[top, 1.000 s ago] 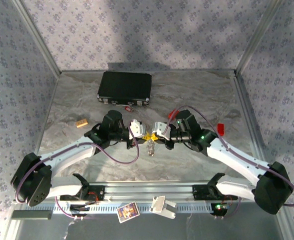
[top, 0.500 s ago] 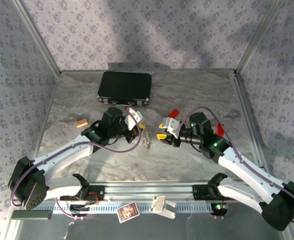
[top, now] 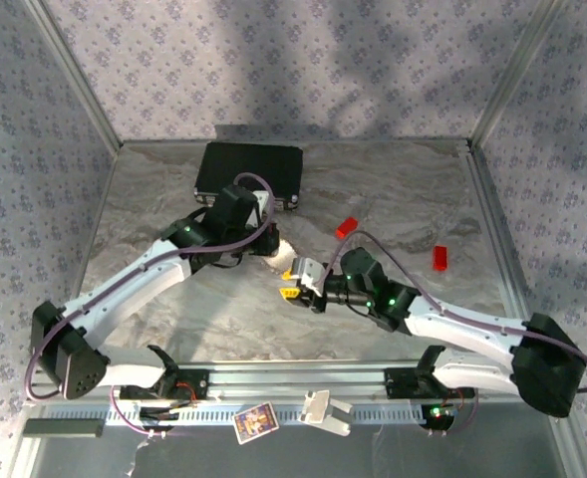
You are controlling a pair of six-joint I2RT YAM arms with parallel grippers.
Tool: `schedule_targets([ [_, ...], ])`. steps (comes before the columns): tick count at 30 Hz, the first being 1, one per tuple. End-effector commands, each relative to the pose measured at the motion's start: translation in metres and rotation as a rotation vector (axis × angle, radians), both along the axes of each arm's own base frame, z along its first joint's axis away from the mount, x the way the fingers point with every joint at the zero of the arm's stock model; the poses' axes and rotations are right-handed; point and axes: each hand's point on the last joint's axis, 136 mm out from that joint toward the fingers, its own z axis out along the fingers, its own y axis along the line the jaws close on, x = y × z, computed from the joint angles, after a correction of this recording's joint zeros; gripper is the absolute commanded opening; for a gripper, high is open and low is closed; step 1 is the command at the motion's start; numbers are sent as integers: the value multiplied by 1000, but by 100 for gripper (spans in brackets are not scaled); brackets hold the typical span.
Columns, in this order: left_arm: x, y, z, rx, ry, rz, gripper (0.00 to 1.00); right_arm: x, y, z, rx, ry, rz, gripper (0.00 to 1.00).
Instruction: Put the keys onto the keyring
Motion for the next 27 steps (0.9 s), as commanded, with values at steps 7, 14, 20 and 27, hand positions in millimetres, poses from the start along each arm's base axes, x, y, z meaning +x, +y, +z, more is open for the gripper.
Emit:
schedule_targets([
  [7,-28,12,1,-118,407,341,0,47,7,9,106,-42,-222,30],
  [14,-43,43,4,-108,559,504,0,58,11,3,96,-144,-268,32],
  [20,-48,41,4,-243,689,573,0,41,26,8,136,-167,-150,32],
  [27,-50,43,4,-301,778,638,0,31,32,9,156,-189,-98,32],
])
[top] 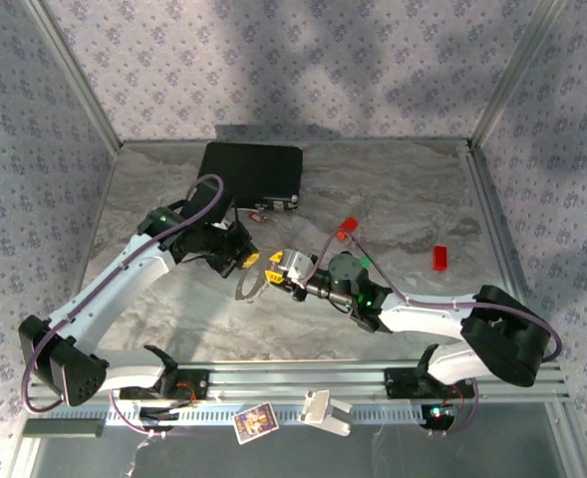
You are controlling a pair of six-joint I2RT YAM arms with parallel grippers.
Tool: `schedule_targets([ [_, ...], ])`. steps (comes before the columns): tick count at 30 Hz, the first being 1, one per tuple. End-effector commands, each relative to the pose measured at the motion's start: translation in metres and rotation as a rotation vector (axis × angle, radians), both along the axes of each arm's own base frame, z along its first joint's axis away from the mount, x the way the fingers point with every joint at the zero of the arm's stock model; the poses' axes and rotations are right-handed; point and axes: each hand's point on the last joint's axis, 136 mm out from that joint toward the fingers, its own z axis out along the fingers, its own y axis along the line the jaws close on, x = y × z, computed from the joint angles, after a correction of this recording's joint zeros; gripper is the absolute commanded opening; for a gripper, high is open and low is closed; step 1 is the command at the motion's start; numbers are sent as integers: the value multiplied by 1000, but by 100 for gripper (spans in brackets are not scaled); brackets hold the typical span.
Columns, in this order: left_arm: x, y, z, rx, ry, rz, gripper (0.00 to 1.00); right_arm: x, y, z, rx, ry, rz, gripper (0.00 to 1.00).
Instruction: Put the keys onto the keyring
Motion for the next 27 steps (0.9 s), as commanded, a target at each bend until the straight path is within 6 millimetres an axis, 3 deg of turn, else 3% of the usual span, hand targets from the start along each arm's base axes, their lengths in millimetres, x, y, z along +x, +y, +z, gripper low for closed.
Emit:
schedule_targets([
  [1,-8,-5,8,-80,75,52,0,-4,5,6,28,-39,28,32],
  [18,-14,-12,9,-138,157,81,0,1,18,21,89,-69,33,31],
  [27,-15,-14,8,-154,172,87,0,1,23,26,109,-74,42,25],
])
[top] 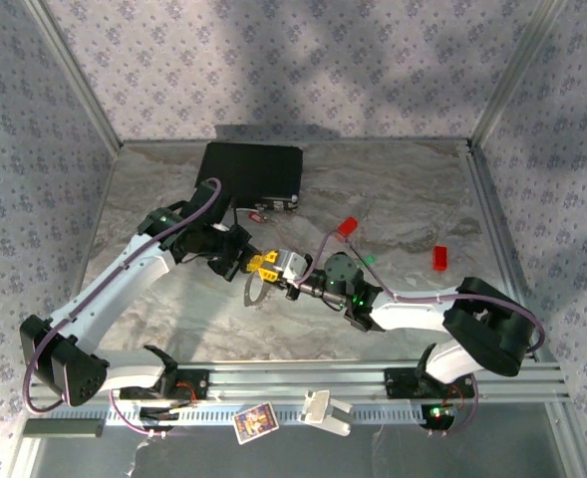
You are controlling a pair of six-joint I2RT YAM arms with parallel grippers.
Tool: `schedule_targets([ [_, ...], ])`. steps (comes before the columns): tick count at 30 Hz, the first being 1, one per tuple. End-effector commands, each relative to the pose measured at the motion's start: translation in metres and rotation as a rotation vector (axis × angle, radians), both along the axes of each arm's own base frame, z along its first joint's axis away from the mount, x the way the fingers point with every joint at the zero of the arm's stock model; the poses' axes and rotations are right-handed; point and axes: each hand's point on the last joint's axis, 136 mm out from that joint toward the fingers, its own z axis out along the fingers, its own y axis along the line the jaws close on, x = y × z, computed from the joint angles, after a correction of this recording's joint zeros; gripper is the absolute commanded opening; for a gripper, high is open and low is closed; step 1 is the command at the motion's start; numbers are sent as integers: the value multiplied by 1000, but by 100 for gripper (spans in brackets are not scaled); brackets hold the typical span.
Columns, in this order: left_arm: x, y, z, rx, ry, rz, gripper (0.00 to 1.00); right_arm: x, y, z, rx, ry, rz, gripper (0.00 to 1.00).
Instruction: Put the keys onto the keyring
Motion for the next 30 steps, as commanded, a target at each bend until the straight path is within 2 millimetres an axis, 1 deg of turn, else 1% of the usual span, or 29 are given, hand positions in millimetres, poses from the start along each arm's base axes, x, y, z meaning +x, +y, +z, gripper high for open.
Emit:
schedule_targets([
  [1,-2,-5,9,-59,26,31,0,-1,8,20,53,-38,19,25],
  [4,-3,-6,7,-67,34,33,0,0,10,21,57,-39,19,23],
  [7,-3,-7,8,-79,37,35,0,1,11,21,56,-40,19,17],
  [11,-4,-8,8,-86,37,32,0,3,11,16,46,-34,10,16],
  [16,-4,-9,10,-94,33,32,0,6,11,11,33,-32,-6,6],
  [18,-2,-9,11,-102,15,31,0,6,10,12,34,-35,-10,1],
  [21,3,-7,13,-112,-27,44,1,7,9,11,27,-37,-16,0],
  [22,6,-8,15,-125,-54,46,10,6,9,10,22,-38,-16,0],
  [24,14,-6,21,-132,-123,44,40,7,8,9,14,-38,-18,0],
  [25,19,0,26,-112,-181,47,54,6,7,8,10,-38,-18,0],
  [26,25,7,31,-82,-244,50,64,7,6,7,6,-36,-17,0],
  [27,30,13,35,-54,-301,55,69,5,6,7,4,-34,-14,0],
  [28,35,20,41,-29,-375,58,71,5,5,6,0,-30,-13,0],
  [30,48,31,51,19,-535,37,71,5,4,5,-7,-24,-10,0],
])
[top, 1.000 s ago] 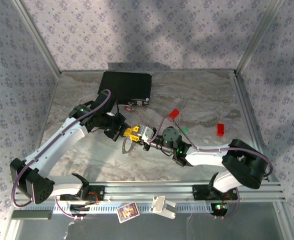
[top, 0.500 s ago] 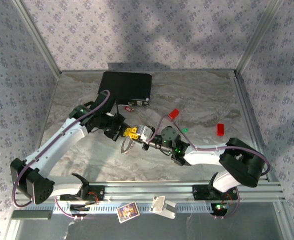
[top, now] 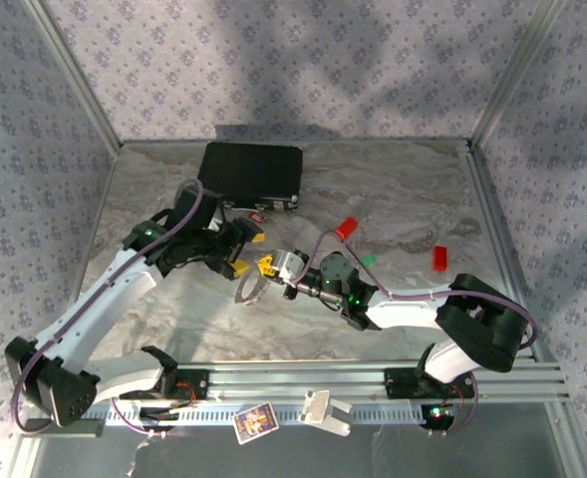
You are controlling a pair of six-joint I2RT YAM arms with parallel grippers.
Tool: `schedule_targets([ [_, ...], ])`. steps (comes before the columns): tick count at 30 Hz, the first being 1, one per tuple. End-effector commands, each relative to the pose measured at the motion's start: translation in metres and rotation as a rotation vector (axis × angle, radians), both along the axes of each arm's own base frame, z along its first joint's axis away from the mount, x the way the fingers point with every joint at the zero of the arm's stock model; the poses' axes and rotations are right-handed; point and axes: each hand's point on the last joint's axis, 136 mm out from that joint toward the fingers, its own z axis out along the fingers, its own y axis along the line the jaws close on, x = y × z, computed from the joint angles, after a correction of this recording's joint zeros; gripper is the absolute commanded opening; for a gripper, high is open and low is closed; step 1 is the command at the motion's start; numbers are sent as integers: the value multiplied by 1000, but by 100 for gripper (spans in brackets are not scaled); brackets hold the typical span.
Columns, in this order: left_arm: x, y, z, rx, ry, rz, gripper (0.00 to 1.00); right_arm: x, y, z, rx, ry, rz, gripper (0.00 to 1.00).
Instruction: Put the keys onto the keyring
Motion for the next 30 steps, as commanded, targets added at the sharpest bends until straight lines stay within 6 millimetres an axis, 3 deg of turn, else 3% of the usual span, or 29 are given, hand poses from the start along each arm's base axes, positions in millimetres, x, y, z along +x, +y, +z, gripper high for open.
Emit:
schedule_targets([
  [1,28,22,28,114,-342,-14,71,-2,-1,15,20,-25,11,0],
  [6,44,45,41,433,-737,-228,69,-4,-8,13,-3,2,22,0],
  [11,39,37,20,695,-1027,-638,55,-6,-17,10,-28,39,31,0],
  [16,30,36,-4,887,-1278,-914,55,-5,-23,5,-58,54,43,0],
  [19,3,17,-14,838,-1495,-1143,55,-6,-28,4,-78,68,65,0],
  [22,-11,7,-26,811,-1605,-1268,52,-12,-33,4,-110,75,108,0],
  [30,-32,-28,-39,678,-1804,-1369,44,-25,-44,5,-200,78,176,0],
])
